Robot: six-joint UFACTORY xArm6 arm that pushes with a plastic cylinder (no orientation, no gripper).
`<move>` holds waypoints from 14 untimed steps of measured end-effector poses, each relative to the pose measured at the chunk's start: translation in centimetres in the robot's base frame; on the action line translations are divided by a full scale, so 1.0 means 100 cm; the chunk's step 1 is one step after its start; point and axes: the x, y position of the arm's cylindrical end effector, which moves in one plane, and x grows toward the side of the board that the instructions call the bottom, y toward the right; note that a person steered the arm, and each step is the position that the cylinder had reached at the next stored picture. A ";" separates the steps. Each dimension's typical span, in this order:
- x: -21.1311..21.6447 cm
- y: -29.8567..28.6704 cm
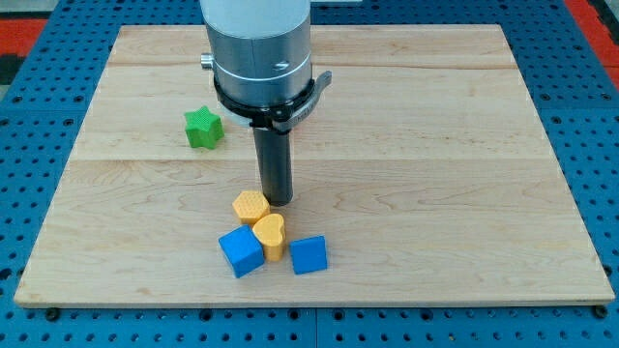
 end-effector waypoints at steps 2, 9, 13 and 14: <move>-0.017 0.062; -0.105 -0.005; -0.095 0.022; -0.074 0.022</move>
